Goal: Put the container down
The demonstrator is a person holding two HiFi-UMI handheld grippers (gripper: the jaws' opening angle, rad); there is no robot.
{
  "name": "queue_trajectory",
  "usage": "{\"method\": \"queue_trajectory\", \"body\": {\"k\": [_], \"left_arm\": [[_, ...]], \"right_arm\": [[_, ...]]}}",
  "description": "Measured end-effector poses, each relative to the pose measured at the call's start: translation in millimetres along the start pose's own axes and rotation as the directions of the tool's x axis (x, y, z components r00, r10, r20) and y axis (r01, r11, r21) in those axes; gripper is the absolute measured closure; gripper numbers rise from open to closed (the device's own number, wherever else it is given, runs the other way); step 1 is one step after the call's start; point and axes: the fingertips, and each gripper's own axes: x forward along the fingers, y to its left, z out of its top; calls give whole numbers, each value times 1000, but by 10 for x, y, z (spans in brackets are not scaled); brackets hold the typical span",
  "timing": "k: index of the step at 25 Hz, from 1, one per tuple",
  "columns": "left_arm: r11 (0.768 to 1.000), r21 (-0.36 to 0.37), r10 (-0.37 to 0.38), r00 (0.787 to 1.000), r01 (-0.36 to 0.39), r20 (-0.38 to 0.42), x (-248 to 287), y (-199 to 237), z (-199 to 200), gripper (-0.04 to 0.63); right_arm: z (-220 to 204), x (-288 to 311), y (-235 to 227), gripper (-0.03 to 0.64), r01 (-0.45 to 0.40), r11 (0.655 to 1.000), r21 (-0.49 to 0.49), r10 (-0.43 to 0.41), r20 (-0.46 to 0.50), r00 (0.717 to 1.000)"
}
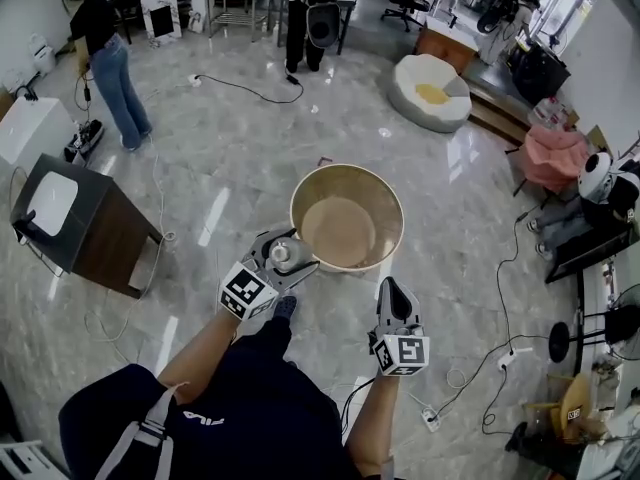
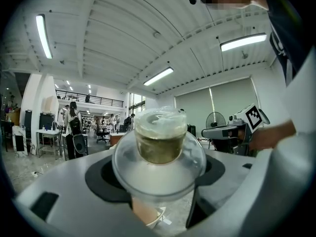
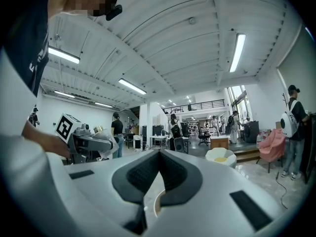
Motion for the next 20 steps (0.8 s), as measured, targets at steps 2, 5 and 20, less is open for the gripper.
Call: {"method": "queue_trajectory", "body": {"k": [2,5,20], "left_arm": [[1000,-8,-3,1000,3,0,144,131,-31,238],[1000,-22,-3,1000,3,-4,378,400,-57,238],[998,1,-57,998,57,11,1382,1600,139,238]], "right_arm": [[-19,171,-83,591,-5,1000,-1,5,-7,1000],[-26,490,-204,591,-7,1000,2,8,-15,1000],[235,1992,-734,591,37,999,-12,-38,-3,999]]}}
